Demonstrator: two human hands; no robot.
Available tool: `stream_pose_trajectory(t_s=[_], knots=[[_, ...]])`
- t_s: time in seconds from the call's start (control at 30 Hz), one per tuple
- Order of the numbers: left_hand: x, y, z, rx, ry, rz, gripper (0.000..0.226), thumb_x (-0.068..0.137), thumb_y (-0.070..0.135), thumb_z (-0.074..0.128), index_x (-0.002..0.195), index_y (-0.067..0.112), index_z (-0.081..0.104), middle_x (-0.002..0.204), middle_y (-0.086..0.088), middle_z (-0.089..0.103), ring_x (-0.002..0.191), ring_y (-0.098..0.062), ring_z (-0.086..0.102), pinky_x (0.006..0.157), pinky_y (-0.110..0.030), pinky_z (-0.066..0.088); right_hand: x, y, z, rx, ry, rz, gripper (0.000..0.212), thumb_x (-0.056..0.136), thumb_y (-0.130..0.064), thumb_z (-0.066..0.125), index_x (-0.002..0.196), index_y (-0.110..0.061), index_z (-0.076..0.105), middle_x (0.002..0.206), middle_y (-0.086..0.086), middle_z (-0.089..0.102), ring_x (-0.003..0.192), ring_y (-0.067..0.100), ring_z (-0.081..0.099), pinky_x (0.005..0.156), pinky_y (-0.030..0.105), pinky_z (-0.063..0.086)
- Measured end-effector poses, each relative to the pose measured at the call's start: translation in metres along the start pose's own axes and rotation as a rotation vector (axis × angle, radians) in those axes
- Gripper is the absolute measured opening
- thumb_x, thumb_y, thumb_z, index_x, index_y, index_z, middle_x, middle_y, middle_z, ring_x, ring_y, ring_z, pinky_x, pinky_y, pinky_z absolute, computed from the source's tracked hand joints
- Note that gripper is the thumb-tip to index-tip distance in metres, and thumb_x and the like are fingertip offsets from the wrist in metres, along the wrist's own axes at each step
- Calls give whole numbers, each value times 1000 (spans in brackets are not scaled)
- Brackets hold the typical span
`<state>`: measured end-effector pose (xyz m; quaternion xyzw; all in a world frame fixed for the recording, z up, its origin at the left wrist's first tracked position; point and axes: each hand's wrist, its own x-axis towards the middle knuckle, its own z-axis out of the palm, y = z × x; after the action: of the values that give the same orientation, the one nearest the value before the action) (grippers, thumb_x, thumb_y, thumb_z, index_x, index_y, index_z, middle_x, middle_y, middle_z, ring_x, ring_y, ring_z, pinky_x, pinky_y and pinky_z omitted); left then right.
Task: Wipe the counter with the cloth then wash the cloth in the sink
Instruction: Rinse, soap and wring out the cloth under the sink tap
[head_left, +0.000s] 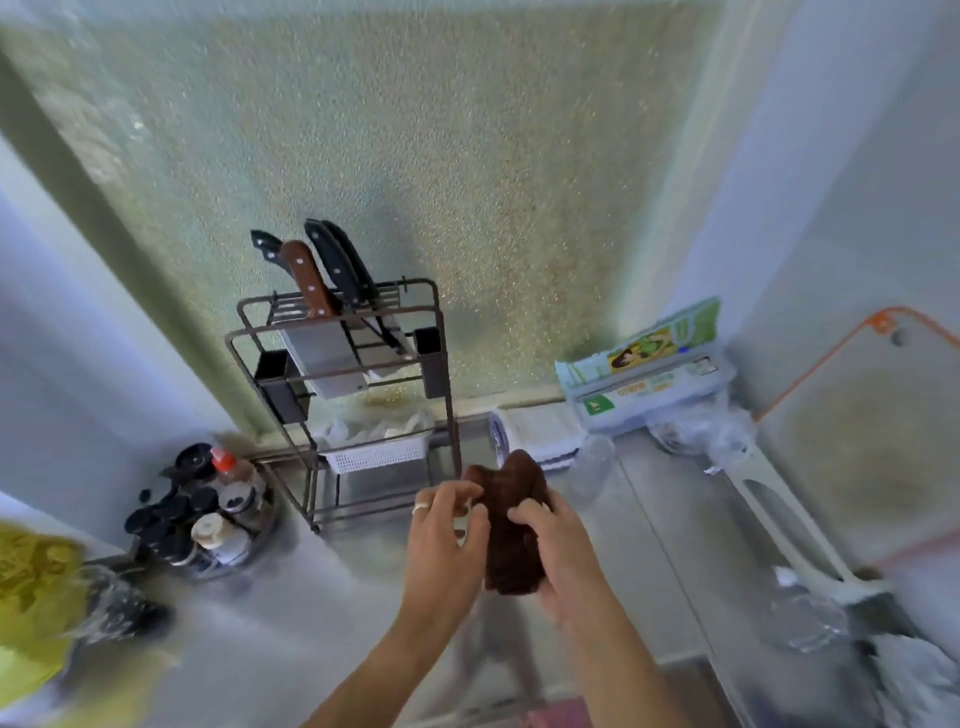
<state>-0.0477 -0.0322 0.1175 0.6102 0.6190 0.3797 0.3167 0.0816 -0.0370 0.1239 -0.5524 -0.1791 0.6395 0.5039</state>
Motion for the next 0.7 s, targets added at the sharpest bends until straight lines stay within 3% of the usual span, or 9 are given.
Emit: stream_pose_trajectory(t_s=[0.07, 0.2, 0.33, 0.47, 0.6, 0.7], knots=[[6, 14, 5, -59, -60, 20, 12, 96, 17, 56, 102, 26, 61, 106, 6, 52, 94, -5, 56, 73, -9, 45, -7, -6, -2, -19, 137, -41, 30, 87, -2, 59, 113, -14, 67, 99, 19, 75, 84, 32, 74, 64, 38, 60], [21, 34, 24, -103, -205, 118, 11, 94, 22, 56, 103, 23, 62, 102, 4, 60, 90, -5, 59, 79, -25, 51, -31, -17, -8, 34, 352, -158, 33, 82, -8, 62, 112, -20, 65, 100, 14, 75, 89, 29, 74, 76, 44, 62], [19, 67, 42, -205, -431, 226, 14, 93, 19, 59, 106, 21, 63, 107, 0, 59, 88, 4, 61, 77, -11, 47, -68, -31, -22, 175, 570, -296, 40, 68, -20, 65, 108, -24, 67, 102, 12, 75, 96, 31, 73, 85, 50, 60], [-14, 98, 56, -306, -668, 358, 14, 94, 17, 59, 106, 21, 63, 107, -2, 59, 89, 3, 61, 70, -5, 45, -125, -24, -48, 298, 772, -396, 37, 84, -7, 64, 120, -19, 66, 108, 13, 75, 98, 28, 73, 89, 48, 59], [-65, 121, 68, -336, -833, 488, 12, 94, 14, 60, 104, 17, 66, 103, -2, 62, 89, -9, 63, 66, -3, 43, -206, 4, -78, 416, 1014, -465, 36, 88, 1, 60, 121, -13, 65, 105, 13, 75, 92, 28, 72, 78, 38, 61], [-116, 132, 75, -326, -985, 637, 12, 95, 11, 57, 100, 20, 64, 95, 3, 66, 86, -6, 63, 66, -4, 43, -269, 39, -95, 360, 1252, -498, 41, 85, -2, 60, 120, -23, 65, 106, 8, 76, 97, 31, 72, 86, 42, 60]])
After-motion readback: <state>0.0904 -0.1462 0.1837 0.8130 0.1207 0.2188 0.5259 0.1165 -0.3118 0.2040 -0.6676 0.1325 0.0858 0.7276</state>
